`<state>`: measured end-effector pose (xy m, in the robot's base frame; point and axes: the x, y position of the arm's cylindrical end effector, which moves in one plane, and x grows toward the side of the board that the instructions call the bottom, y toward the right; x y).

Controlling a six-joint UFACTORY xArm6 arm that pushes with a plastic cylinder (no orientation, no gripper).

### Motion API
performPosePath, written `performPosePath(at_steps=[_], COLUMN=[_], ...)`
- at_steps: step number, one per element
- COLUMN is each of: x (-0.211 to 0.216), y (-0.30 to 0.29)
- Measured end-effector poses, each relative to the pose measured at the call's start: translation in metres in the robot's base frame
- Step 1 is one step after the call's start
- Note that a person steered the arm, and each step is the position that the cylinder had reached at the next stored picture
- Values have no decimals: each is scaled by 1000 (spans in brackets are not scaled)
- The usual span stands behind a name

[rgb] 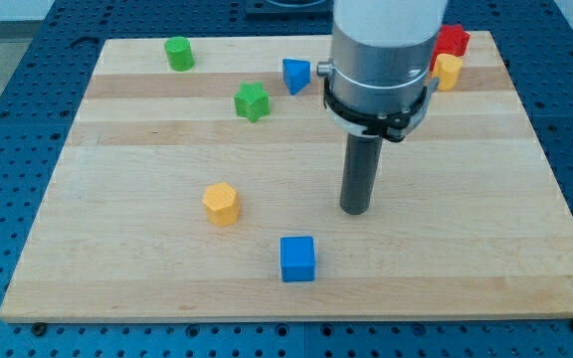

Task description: Nudge the blue cube a bit left

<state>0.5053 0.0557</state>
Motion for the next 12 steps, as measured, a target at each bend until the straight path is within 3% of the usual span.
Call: performPosePath(at_steps=[9,12], x=[21,38], y=[-36,-86])
